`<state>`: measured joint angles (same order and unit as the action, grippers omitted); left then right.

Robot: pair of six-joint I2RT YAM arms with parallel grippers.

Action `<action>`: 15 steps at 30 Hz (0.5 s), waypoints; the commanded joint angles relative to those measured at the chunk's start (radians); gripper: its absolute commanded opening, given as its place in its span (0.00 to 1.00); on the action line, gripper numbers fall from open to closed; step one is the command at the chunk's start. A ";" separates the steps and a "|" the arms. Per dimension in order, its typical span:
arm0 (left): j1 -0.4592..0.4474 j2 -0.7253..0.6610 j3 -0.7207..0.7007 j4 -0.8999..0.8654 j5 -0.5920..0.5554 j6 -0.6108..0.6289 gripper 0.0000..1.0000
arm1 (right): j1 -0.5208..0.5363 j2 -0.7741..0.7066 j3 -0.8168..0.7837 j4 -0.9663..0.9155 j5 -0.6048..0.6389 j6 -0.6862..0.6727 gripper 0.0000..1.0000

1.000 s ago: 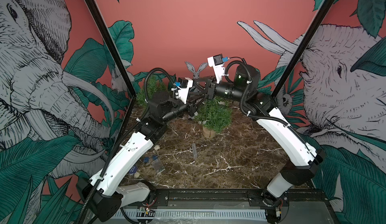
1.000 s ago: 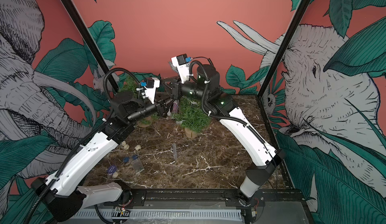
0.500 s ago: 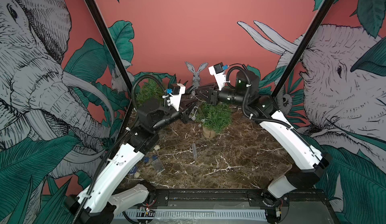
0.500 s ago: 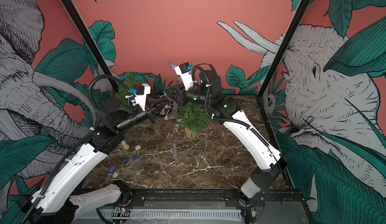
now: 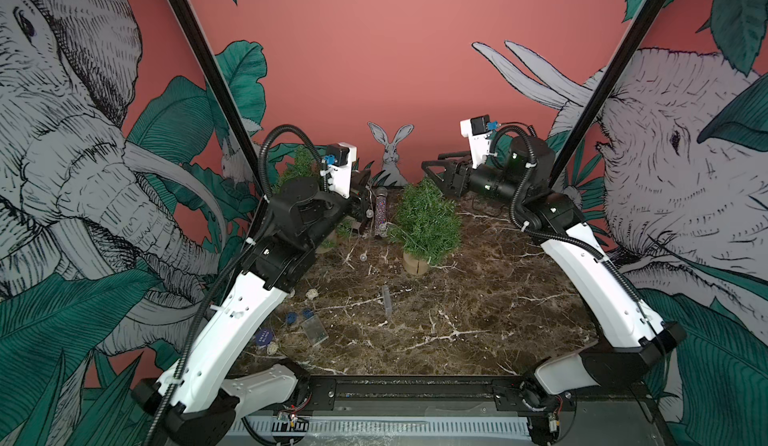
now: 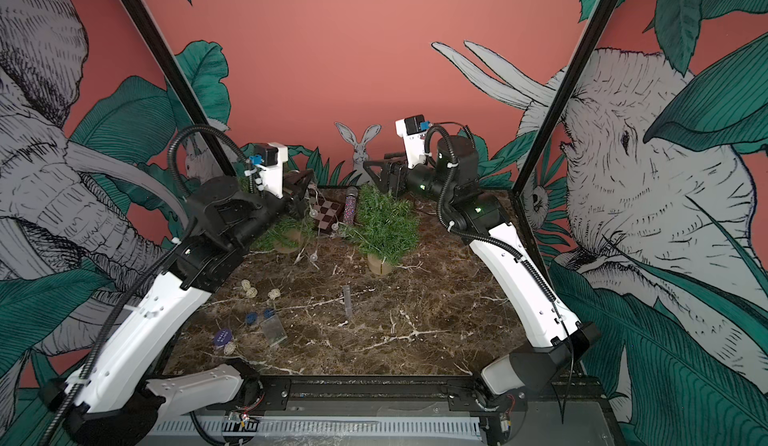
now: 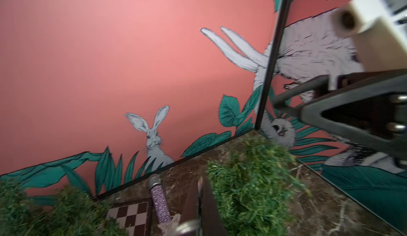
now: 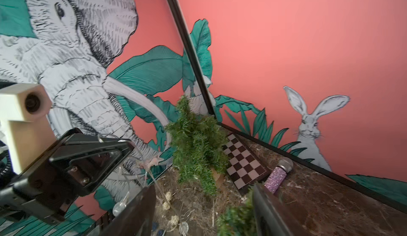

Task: Wrap string light around the christmas tree
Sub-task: Wrap the light string around the Christmas tree.

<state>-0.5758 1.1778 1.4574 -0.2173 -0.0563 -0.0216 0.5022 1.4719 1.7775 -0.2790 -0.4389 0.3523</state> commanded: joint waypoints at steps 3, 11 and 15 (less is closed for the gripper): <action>0.052 0.118 0.163 -0.035 -0.097 0.098 0.00 | -0.057 0.034 -0.027 0.098 0.144 0.017 0.70; 0.062 0.399 0.392 0.017 0.019 0.217 0.00 | -0.099 0.260 0.052 0.188 0.251 -0.093 0.61; 0.064 0.514 0.495 0.075 0.153 0.264 0.00 | -0.106 0.367 0.113 0.245 0.138 -0.146 0.52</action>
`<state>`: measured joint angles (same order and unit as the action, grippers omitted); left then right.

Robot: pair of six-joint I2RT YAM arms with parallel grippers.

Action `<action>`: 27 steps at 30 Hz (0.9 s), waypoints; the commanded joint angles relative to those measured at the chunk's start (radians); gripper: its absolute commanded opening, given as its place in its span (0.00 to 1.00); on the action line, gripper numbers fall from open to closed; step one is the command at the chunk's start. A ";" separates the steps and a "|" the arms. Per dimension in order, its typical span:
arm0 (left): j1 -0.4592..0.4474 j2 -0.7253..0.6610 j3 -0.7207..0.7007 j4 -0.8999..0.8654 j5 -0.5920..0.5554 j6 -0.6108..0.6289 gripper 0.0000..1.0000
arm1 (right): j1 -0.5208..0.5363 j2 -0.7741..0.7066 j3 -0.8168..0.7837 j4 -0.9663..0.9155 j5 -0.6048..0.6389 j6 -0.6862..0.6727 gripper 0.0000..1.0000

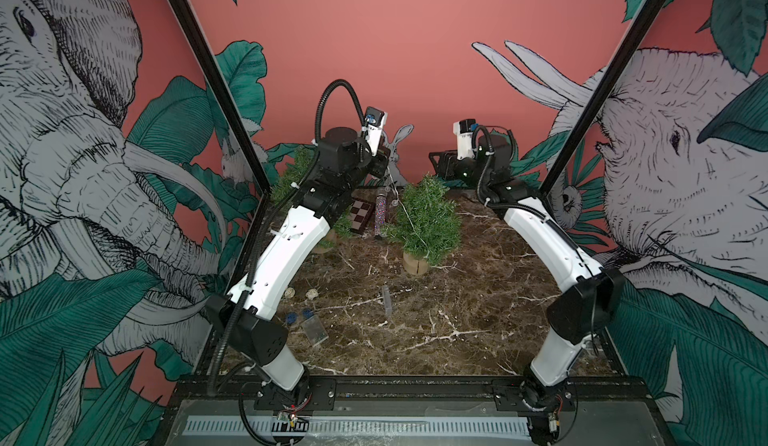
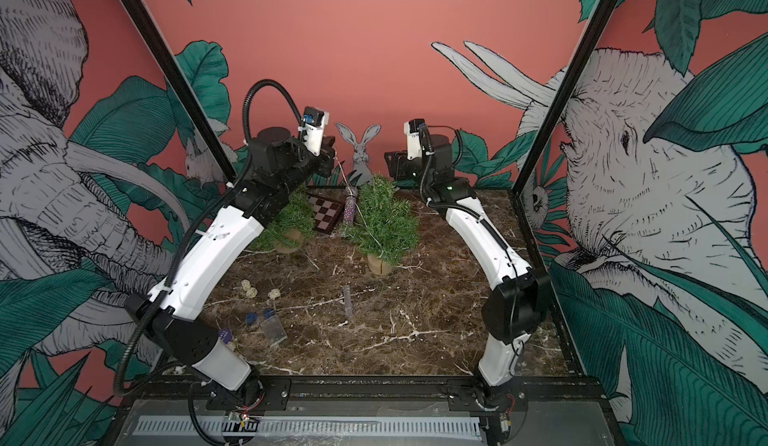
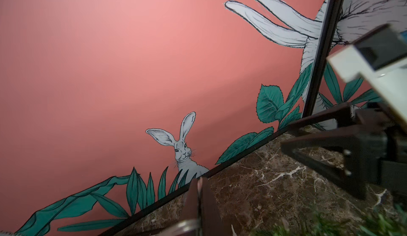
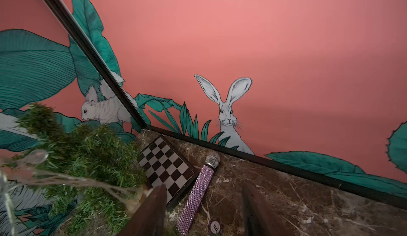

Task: Wrap string light around the christmas tree
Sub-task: Wrap the light string around the Christmas tree.

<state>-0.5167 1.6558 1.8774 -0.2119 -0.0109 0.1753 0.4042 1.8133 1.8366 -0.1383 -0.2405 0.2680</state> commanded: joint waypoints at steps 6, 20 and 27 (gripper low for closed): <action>0.010 0.191 0.143 0.234 0.196 0.098 0.00 | -0.036 0.156 0.137 0.170 -0.342 -0.130 0.53; 0.010 0.388 0.276 0.544 0.161 0.167 0.00 | -0.094 0.222 0.129 0.265 -0.482 -0.091 0.64; 0.010 0.446 0.355 0.563 0.217 0.177 0.00 | -0.140 0.227 0.092 0.347 -0.469 0.015 0.66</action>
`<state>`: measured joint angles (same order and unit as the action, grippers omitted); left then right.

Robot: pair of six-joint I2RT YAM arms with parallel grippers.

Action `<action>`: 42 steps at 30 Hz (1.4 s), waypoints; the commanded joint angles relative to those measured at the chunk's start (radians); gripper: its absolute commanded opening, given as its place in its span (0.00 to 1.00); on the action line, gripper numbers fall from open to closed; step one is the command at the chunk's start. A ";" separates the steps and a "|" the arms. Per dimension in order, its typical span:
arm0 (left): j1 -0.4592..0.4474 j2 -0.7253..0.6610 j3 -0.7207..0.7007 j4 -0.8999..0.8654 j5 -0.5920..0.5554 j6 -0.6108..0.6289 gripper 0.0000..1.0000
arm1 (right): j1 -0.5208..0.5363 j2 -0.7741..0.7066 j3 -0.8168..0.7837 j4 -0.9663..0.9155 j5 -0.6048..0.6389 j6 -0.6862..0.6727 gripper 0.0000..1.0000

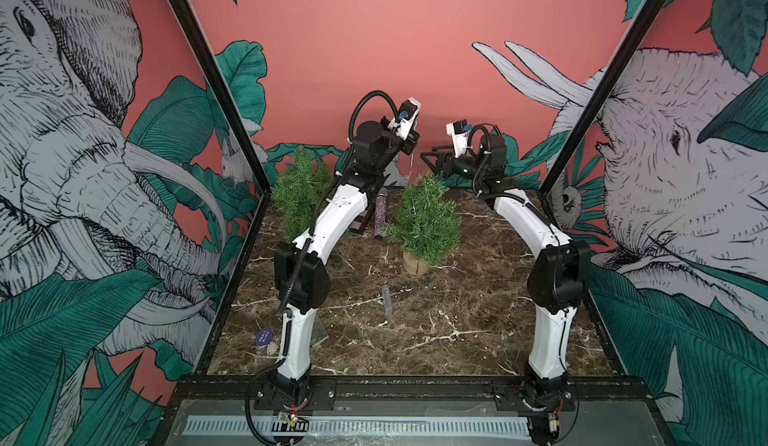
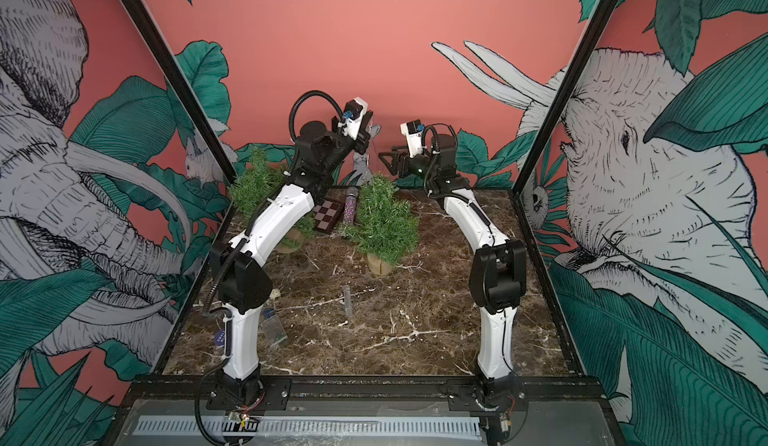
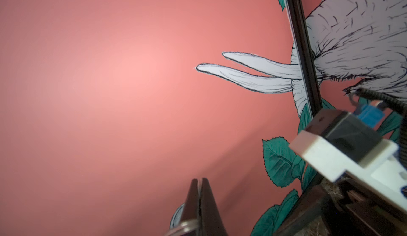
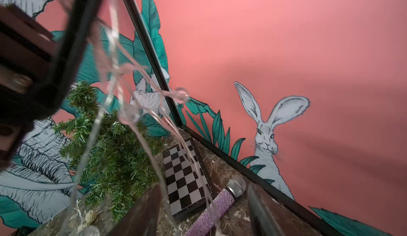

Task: Wrap string light around the christmas tree
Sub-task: Wrap the light string around the Christmas tree.

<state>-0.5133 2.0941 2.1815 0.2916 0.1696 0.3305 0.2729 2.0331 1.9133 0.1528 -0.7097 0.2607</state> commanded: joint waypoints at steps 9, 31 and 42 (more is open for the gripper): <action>0.006 0.084 0.169 0.037 0.097 -0.040 0.00 | 0.017 0.042 0.060 -0.027 -0.018 -0.051 0.82; -0.006 -0.131 -0.160 -0.009 0.065 -0.108 0.18 | 0.008 -0.035 0.071 -0.056 0.247 -0.025 0.00; 0.012 -0.395 -0.366 -0.402 -0.084 -0.180 0.48 | -0.037 -0.255 0.016 -0.348 0.414 -0.122 0.00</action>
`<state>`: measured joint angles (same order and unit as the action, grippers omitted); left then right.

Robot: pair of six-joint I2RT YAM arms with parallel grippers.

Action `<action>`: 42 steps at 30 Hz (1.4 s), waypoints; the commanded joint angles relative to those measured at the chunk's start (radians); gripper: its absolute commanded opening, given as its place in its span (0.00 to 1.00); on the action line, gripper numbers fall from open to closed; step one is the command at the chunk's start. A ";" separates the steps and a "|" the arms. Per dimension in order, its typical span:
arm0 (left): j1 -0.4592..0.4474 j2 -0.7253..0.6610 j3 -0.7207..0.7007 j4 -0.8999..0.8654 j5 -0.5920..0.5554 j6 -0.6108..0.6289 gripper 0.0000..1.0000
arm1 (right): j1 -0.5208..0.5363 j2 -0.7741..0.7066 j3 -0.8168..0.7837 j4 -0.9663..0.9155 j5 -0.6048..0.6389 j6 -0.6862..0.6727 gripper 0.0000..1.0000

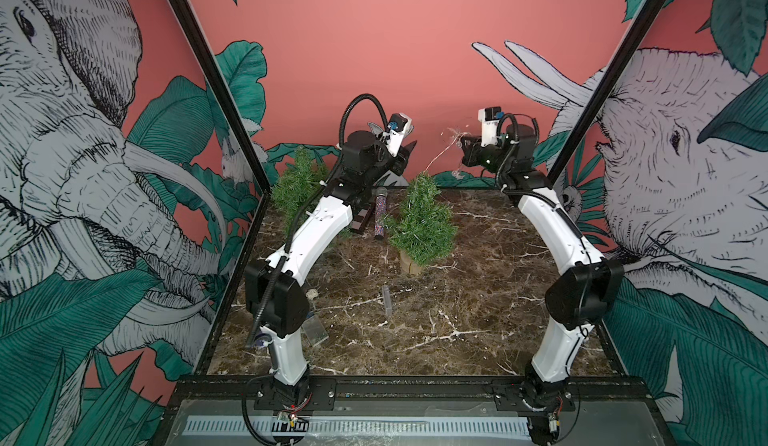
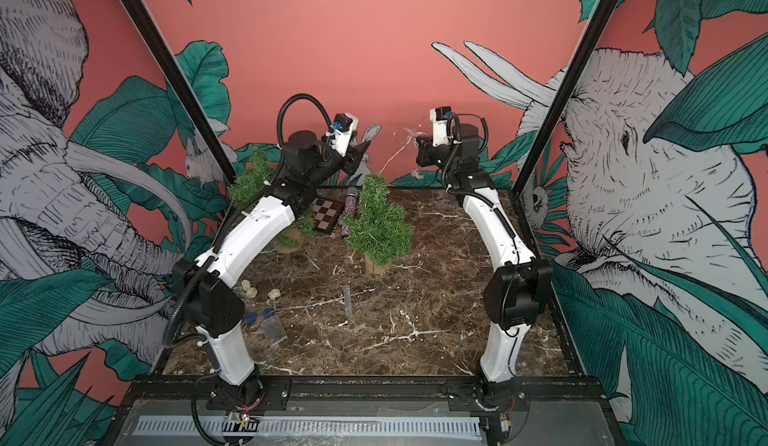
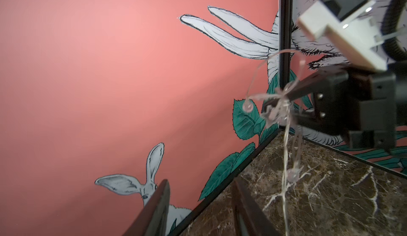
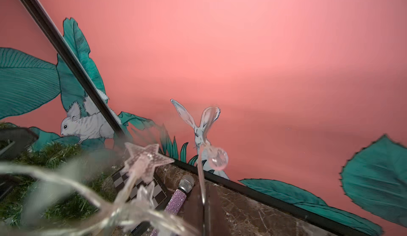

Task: Wrap string light around the christmas tree
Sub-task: Wrap the light string around the Christmas tree.

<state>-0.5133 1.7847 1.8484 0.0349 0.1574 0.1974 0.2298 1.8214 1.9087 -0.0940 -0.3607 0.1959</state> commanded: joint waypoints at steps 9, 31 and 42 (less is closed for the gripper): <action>0.002 -0.345 -0.291 -0.340 -0.104 -0.243 0.44 | 0.005 -0.287 -0.132 -0.366 0.169 -0.045 0.00; -0.575 -0.328 -0.560 0.069 -0.123 -0.277 0.64 | 0.185 -0.629 -0.497 -0.398 -0.113 0.521 0.00; -0.576 -0.434 -0.573 -0.112 -0.110 -0.309 0.00 | 0.202 -0.640 -0.539 -0.360 -0.113 0.512 0.45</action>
<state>-1.0897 1.4525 1.2613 0.0063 0.0257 -0.0895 0.4259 1.2026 1.3746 -0.5163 -0.4606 0.7086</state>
